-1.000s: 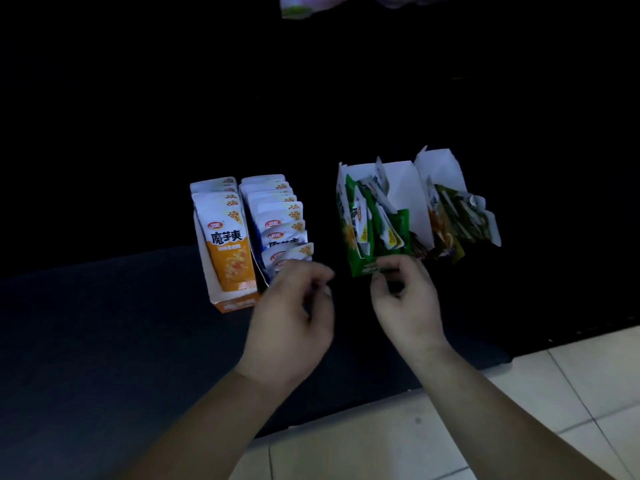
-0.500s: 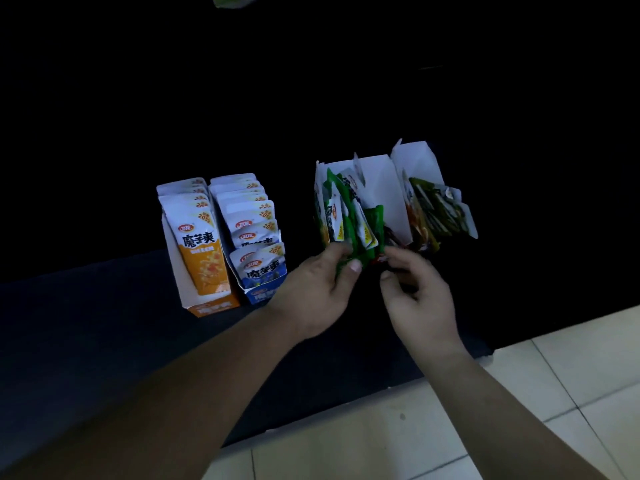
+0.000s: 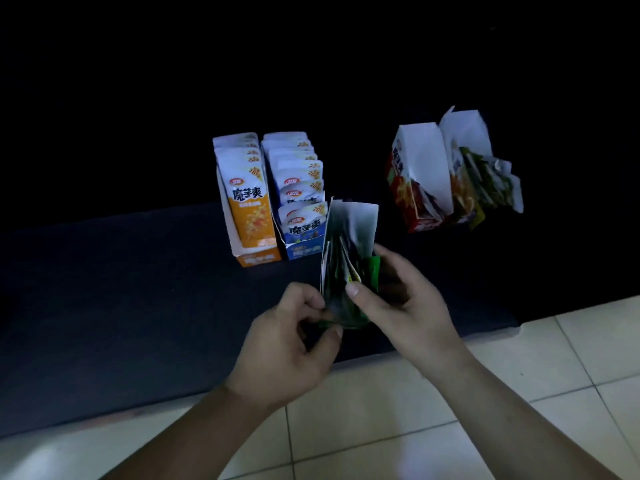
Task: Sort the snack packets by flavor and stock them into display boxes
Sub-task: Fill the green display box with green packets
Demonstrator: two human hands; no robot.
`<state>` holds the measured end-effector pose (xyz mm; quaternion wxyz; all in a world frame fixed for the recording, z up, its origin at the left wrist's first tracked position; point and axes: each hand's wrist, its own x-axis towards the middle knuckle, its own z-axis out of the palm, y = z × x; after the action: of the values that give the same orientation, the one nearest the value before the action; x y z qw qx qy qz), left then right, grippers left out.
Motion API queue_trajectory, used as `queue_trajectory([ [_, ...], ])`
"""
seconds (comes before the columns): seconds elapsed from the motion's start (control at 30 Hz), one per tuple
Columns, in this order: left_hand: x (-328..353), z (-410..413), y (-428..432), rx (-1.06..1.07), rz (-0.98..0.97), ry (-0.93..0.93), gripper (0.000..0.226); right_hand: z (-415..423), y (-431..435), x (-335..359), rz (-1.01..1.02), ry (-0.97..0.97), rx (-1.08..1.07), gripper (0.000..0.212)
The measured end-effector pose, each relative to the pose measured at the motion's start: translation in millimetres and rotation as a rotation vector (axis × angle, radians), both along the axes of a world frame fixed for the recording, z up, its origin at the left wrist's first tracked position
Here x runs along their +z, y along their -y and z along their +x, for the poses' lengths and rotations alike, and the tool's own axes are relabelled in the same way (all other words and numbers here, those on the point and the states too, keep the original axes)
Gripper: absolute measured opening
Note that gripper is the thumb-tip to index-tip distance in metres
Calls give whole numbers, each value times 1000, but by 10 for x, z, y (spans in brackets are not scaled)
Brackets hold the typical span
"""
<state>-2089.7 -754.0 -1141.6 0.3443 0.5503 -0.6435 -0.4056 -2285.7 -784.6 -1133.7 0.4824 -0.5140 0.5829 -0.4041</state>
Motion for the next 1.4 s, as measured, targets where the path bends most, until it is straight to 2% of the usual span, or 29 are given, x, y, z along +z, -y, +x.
queue_trajectory([
  [0.13,17,100,83,124,-32,47,48,29,60,31,-31,-75,-75,76],
  [0.23,8,67,268,17,-55,165,66,67,172,52,25,-40,-160,100],
  [0.3,-1,18,402,-34,-88,186,69,117,264,83,67,1,-188,112],
  [0.33,15,-13,462,-37,-103,182,67,139,300,112,86,35,-190,106],
  [0.43,75,-87,619,18,-199,181,59,163,318,199,83,168,-103,62],
  [0.57,138,-171,856,127,-315,218,44,-15,254,187,167,298,29,43],
  [0.73,43,-241,914,184,-285,118,41,-142,220,178,145,299,228,75],
  [0.83,-2,-167,787,167,-139,-51,32,-159,247,138,137,151,251,97],
  [0.9,-21,-110,684,102,-12,-187,23,-147,265,117,119,55,216,101],
  [0.97,-27,-61,596,23,32,-178,28,-101,274,98,65,34,116,84],
  [1.03,-35,-41,552,-2,33,-131,35,-54,309,116,33,104,-19,55],
  [1.13,-29,-48,580,90,48,-152,25,-17,415,177,18,111,-159,18],
  [1.17,-20,-58,604,118,46,-161,22,3,457,189,14,61,-197,16],
  [1.3,7,-111,690,169,-42,-126,14,116,596,150,16,-118,-306,39],
  [1.4,-14,-143,680,205,-107,-67,14,131,551,169,29,-26,-280,33],
])
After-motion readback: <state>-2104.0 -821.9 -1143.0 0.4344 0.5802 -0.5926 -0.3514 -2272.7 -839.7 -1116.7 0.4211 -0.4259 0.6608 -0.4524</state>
